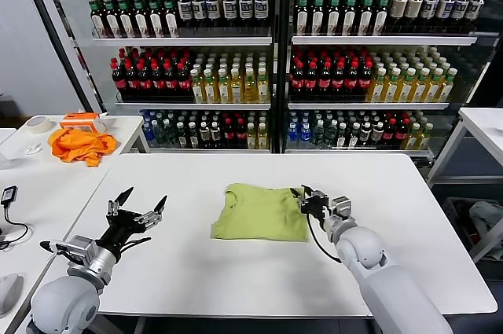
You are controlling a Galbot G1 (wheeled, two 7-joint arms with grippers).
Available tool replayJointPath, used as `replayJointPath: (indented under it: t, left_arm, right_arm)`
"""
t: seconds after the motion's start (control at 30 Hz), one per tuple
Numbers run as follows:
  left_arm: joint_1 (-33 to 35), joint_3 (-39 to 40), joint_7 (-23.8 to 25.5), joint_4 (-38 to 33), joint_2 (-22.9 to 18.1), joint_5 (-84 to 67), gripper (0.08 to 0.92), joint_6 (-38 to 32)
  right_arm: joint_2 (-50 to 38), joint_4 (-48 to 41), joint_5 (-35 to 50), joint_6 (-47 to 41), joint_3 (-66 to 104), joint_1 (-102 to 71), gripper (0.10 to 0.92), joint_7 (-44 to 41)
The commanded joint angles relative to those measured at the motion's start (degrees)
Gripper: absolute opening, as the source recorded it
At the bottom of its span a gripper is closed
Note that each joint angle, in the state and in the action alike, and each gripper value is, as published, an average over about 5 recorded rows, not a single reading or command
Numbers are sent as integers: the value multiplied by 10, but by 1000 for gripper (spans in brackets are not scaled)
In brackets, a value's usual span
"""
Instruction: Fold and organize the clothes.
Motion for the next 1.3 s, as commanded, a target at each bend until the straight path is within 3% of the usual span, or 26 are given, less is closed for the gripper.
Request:
replayJointPath:
  t: [0.03,0.23,0.43,0.77,1.3]
  left_arm:
    - [-10,3,6,17,-3,47,823,-33]
    - [-26,8,6,59,-12,134,823,-91]
    - [-30,19,11,64,-15,122,823,-115]
    - [-33,30,19,82,-11,183,823,-179]
    - [-60,37,-19,82,-24,156,823,-124]
  right_arm:
    - [-43,56,-34,19,63,-37,480,59]
    - [-52,90,-81,45,113,-83,654,72]
    - [-47,81,-109,90,128,-91,800,51]
    - [-52,79,-143,125,147,-119,823,26]
    - [-42,85,-173,147,154,-132,823,16]
